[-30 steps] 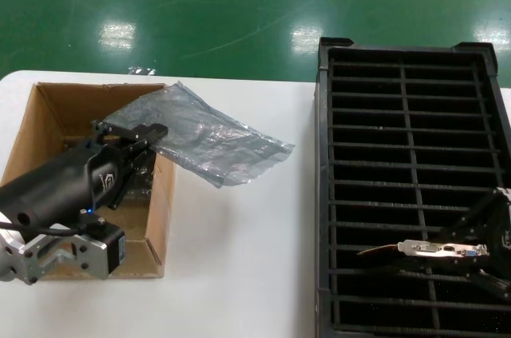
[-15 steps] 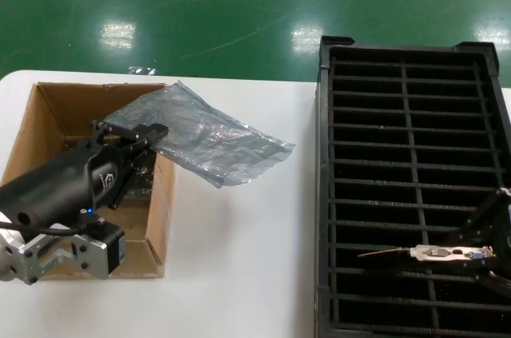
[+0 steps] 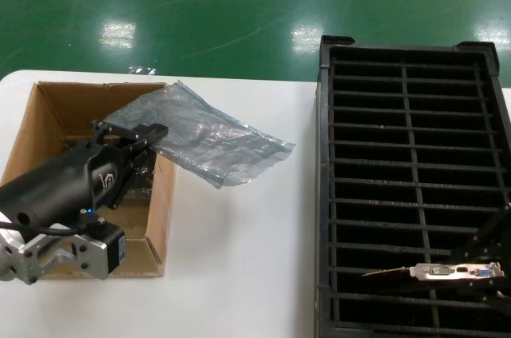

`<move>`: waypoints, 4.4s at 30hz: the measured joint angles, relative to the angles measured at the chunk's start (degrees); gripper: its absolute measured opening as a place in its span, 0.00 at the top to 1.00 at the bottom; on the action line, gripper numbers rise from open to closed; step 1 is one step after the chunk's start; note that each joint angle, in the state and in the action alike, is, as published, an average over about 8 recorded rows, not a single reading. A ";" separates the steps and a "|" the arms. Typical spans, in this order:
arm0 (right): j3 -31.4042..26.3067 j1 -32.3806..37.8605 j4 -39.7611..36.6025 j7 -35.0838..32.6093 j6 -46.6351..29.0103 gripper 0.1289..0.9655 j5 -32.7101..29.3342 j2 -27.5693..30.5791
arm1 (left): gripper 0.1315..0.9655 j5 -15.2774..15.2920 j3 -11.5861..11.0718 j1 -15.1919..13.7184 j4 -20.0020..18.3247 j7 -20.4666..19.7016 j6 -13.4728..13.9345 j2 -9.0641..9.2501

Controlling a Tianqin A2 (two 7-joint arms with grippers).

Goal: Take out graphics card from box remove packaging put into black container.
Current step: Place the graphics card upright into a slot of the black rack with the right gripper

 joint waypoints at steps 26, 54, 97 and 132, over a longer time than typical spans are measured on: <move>-7.13 5.07 -4.98 -1.07 -1.71 0.93 -4.41 -3.69 | 0.99 0.00 0.00 0.00 0.00 0.00 0.00 0.00; -15.64 12.63 -6.73 -0.94 -1.82 0.93 -1.96 -3.06 | 0.99 0.00 0.00 0.00 0.00 0.00 0.00 0.00; -42.74 42.63 -25.92 10.58 -1.83 0.93 15.19 -9.91 | 0.99 0.00 0.00 0.00 0.00 0.00 0.00 0.00; -43.20 39.74 -31.60 5.70 -1.83 0.93 8.81 -13.21 | 0.99 0.00 0.00 0.00 0.00 0.00 0.00 0.00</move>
